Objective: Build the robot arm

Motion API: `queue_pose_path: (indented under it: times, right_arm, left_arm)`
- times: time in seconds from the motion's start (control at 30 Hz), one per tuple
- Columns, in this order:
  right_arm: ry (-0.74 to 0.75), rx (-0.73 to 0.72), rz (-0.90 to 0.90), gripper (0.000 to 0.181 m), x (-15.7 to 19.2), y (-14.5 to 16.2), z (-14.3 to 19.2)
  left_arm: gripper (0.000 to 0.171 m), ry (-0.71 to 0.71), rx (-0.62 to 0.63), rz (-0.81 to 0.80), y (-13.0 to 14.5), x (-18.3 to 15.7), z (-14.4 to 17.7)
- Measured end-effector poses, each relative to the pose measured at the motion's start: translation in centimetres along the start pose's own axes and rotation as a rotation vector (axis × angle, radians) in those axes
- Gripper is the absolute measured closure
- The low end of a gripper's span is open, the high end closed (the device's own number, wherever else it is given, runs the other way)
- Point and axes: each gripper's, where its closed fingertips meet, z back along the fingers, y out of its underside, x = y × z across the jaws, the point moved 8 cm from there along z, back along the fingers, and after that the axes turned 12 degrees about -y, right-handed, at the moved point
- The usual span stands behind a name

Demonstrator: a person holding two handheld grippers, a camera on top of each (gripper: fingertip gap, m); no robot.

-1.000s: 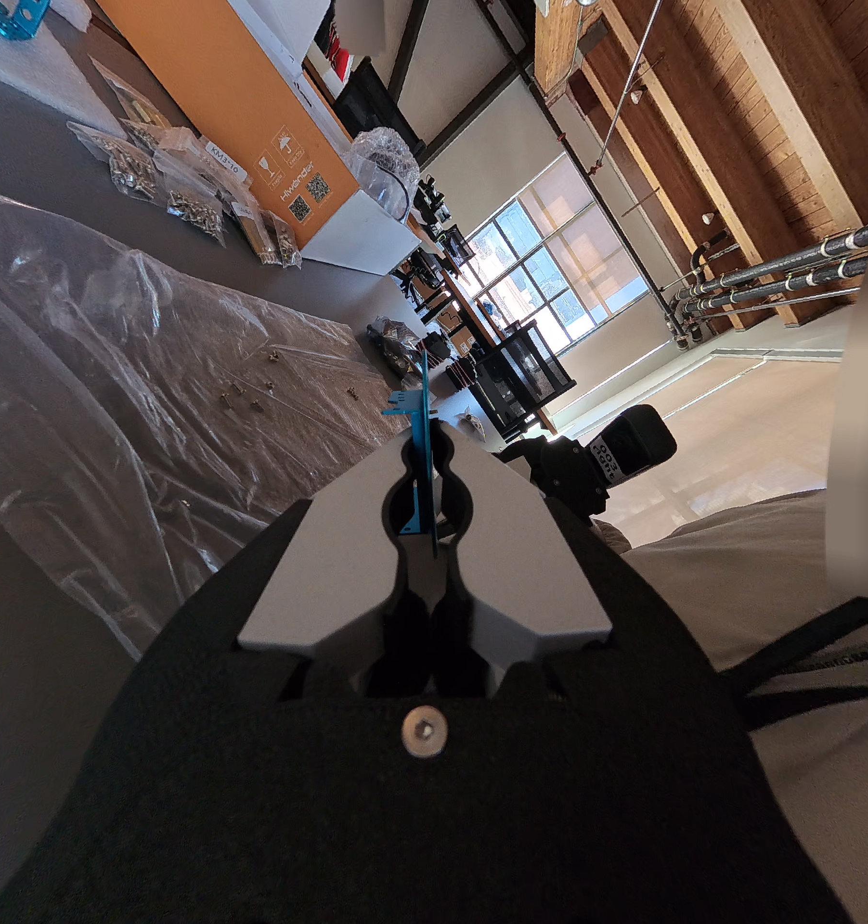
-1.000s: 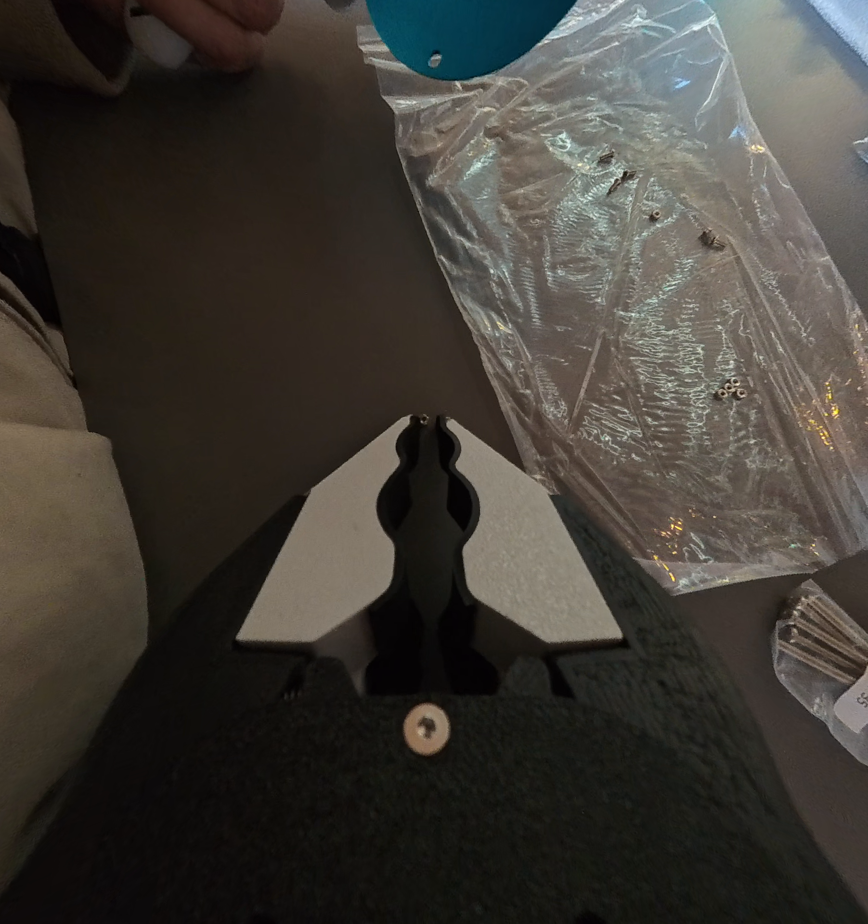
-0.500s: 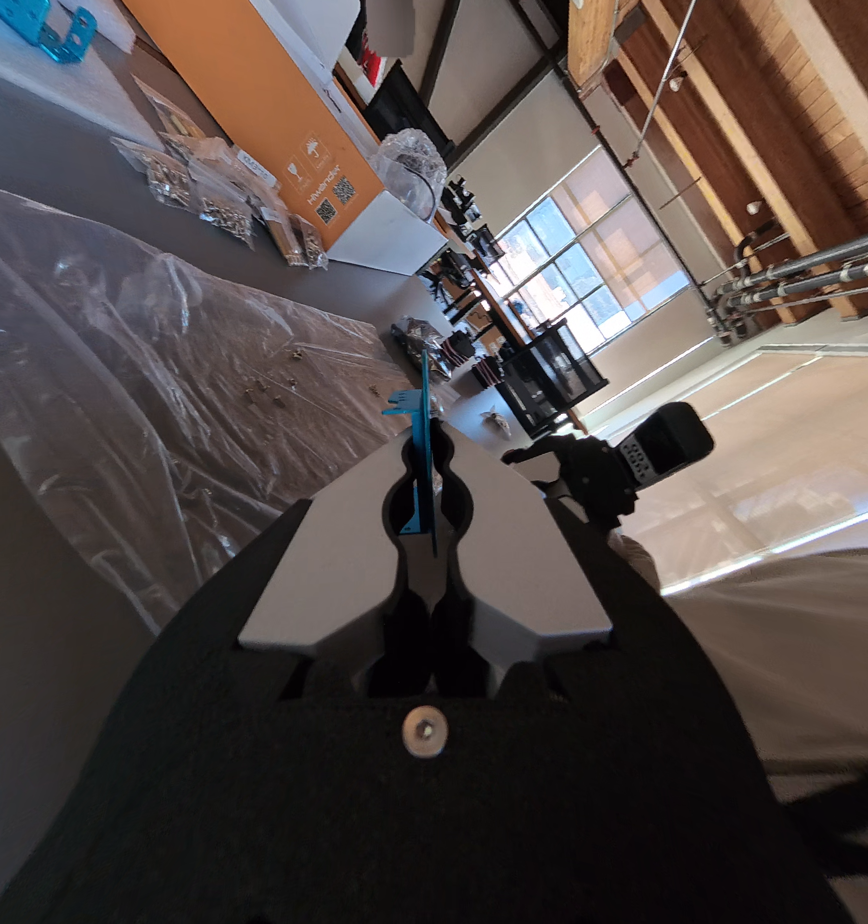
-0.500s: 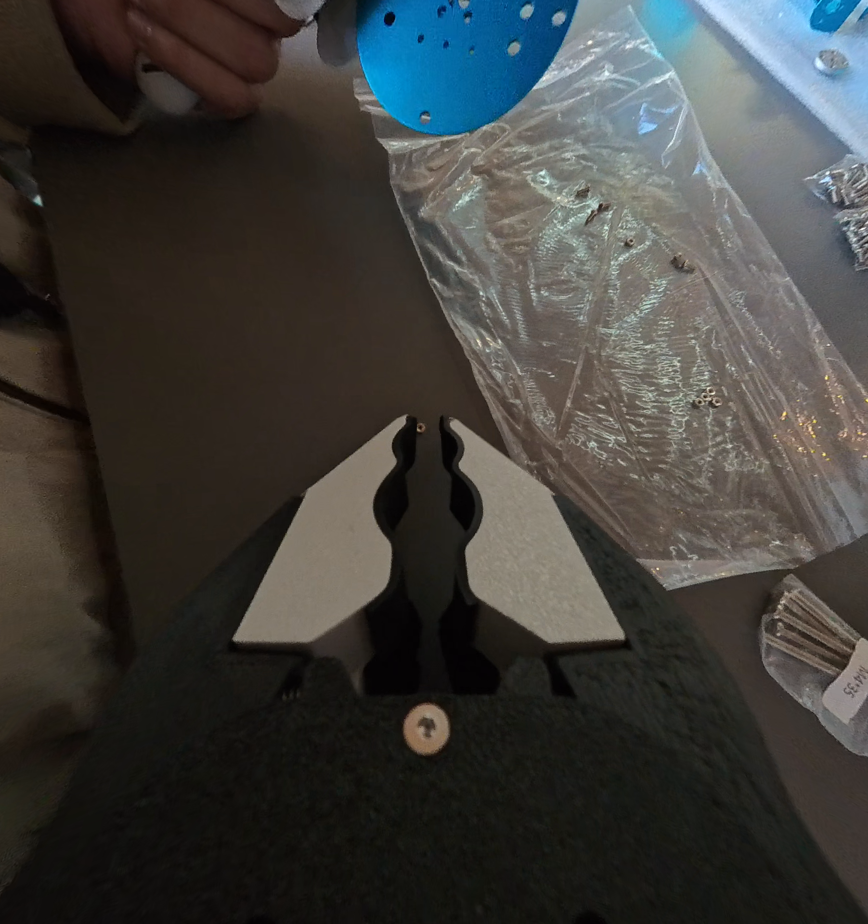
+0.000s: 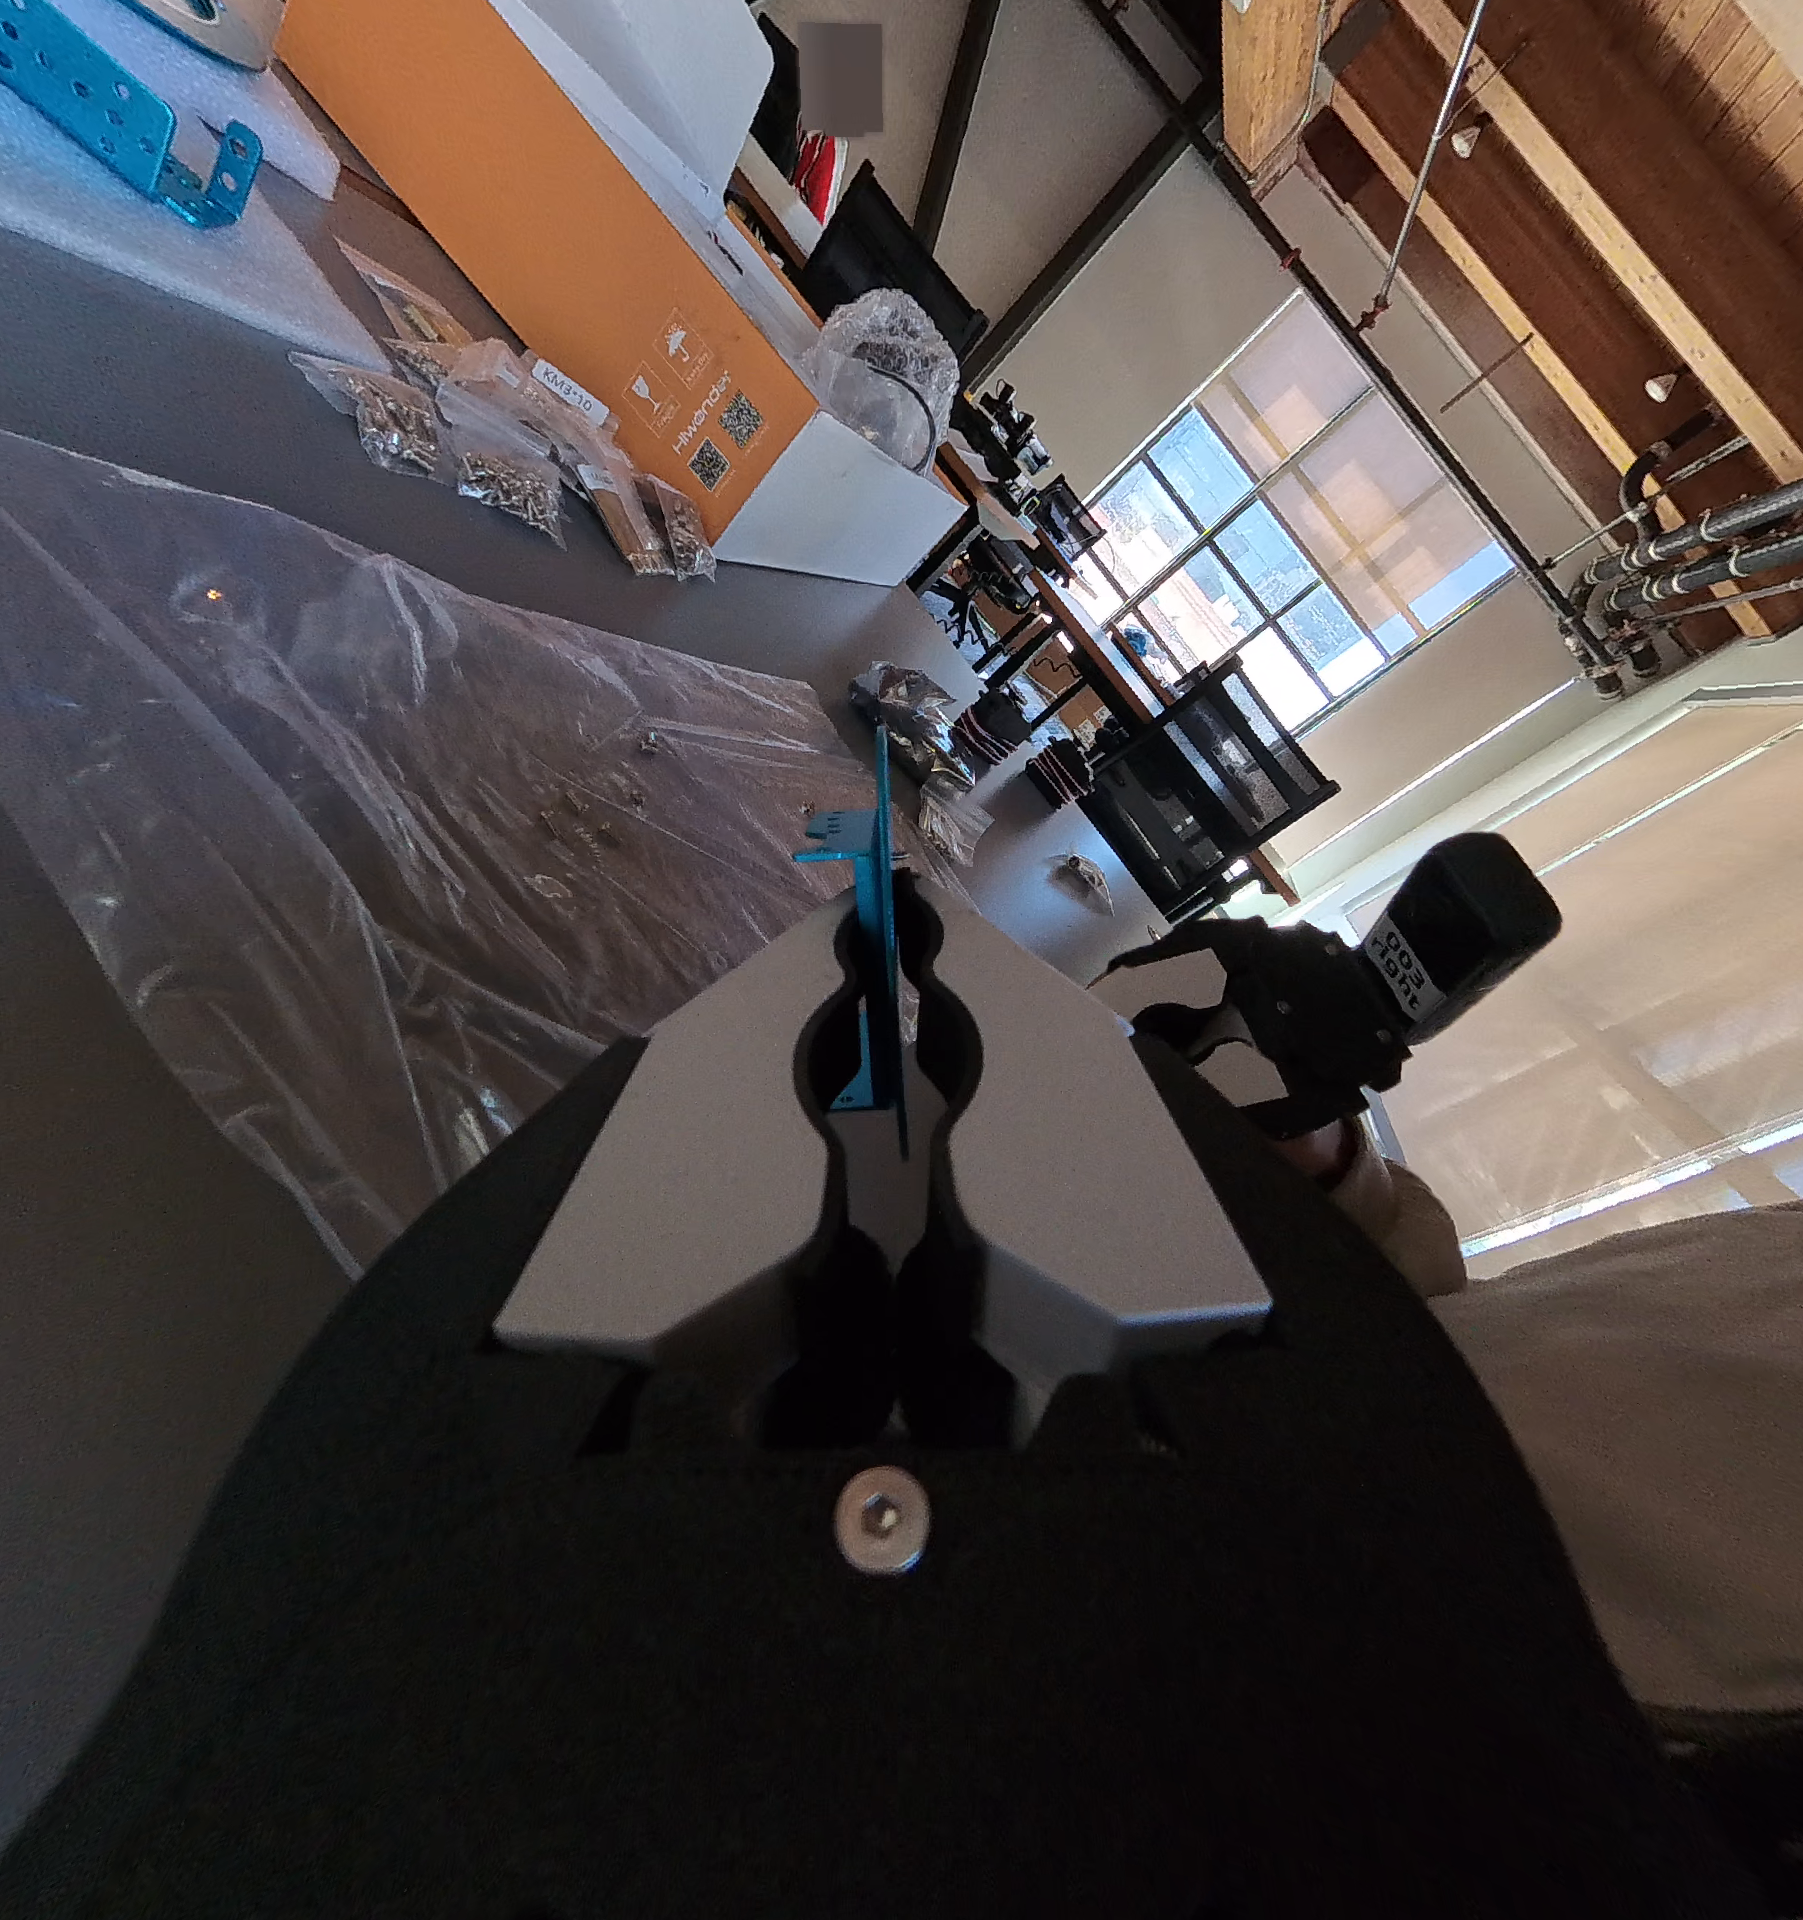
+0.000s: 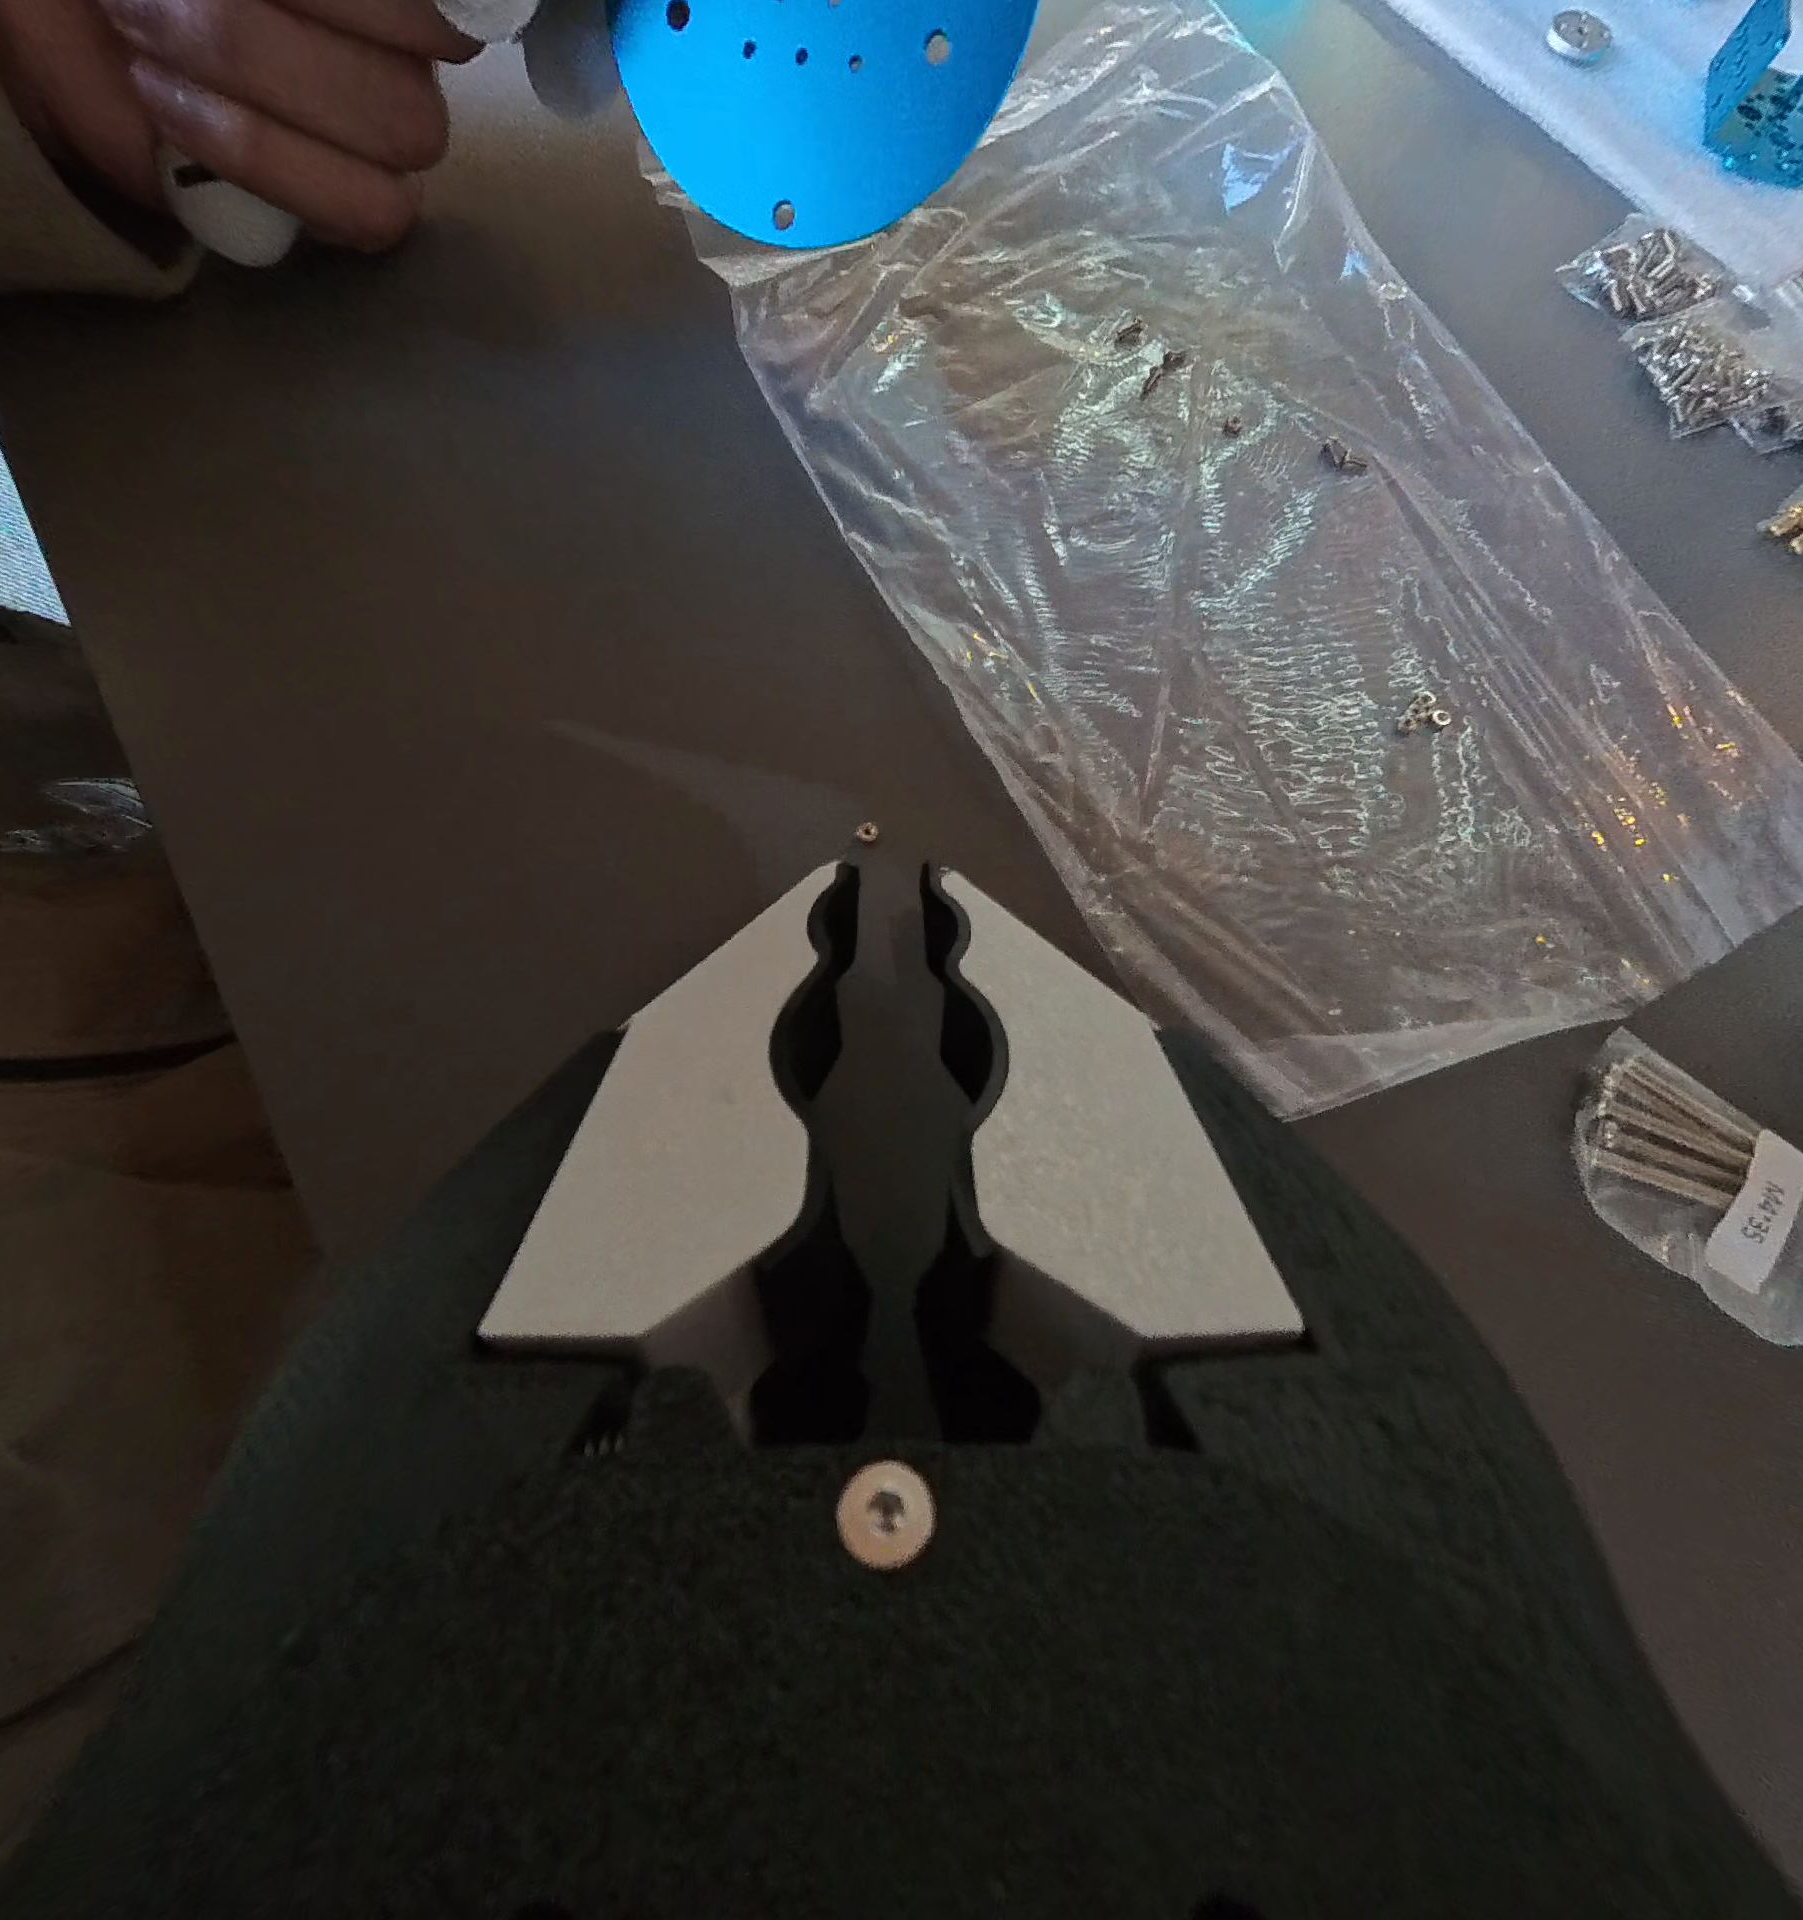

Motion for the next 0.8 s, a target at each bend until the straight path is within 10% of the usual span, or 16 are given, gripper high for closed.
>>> queue_pose_path:
  times: [0.8]
  right_arm:
    - [-0.030,0.065,0.044,0.177,0.0,-0.8,-1.8]
  left_arm:
    - [0.171,0.031,0.027,0.021,0.1,-0.1,-0.1]
